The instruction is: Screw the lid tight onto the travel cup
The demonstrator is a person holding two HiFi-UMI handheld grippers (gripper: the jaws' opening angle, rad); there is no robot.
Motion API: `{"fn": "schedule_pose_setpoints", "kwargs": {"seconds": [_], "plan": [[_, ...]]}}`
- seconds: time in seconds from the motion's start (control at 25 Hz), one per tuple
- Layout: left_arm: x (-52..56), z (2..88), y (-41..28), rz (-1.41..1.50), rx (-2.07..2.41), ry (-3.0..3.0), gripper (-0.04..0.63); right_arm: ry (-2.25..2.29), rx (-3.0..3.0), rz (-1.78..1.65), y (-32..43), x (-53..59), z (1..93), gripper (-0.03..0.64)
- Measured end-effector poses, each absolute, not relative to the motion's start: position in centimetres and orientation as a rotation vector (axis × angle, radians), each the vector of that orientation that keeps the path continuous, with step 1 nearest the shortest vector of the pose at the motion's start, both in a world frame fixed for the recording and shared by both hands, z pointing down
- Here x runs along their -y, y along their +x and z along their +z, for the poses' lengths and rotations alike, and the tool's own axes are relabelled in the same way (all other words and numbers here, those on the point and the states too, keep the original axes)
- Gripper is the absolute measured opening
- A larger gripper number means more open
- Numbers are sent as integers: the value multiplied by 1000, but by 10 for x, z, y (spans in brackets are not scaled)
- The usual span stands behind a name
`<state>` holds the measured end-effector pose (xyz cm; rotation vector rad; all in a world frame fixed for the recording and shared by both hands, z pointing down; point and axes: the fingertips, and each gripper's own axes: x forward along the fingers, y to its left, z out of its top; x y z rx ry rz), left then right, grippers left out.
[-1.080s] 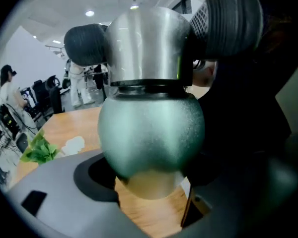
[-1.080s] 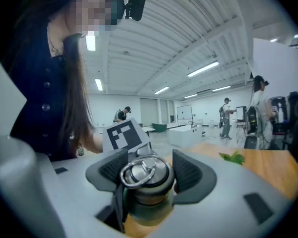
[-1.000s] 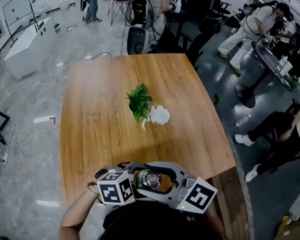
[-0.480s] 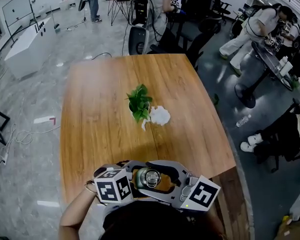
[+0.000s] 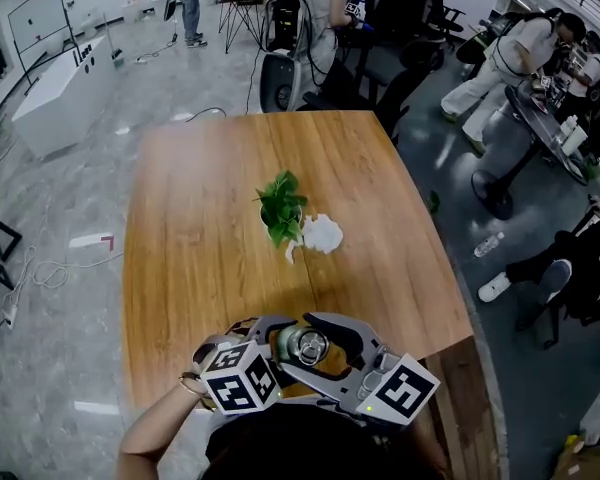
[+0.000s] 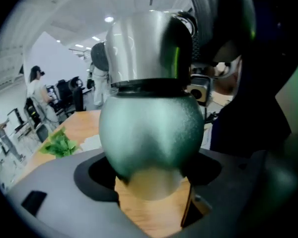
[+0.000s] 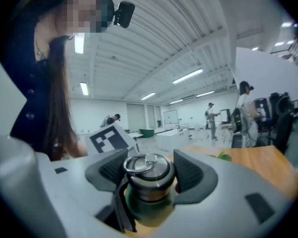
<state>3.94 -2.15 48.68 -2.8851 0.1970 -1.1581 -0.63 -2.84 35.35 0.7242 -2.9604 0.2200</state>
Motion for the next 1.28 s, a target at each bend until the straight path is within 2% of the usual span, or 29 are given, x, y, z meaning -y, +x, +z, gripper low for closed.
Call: {"fn": "schedule_pose_setpoints", "kwargs": {"seconds": [0.12, 0.2, 0.4, 0.48, 0.72, 1.04, 1.28], "plan": [[-9, 487, 39, -1148, 141, -2885, 391, 434, 2977, 229, -12, 5, 355, 275], [-14, 489, 40, -1168, 186, -2887, 391, 390, 2958, 190, -15, 1, 359, 273], [31, 488, 38, -1197, -353, -2878, 391, 825, 2911, 138, -9, 35, 357, 275], [35, 484, 36, -1185, -411, -2859, 391, 831, 2940, 189, -8, 35, 352, 275], [-6, 472, 37, -1072, 106, -2957, 391, 457, 2990, 199, -12, 10, 345, 281], [45, 481, 28, -1207, -431, -2816, 391, 857, 2936, 150, -7, 37, 351, 280], [-9, 474, 32, -1142, 159, -2950, 391, 495, 2995, 210, -14, 11, 344, 281]]}}
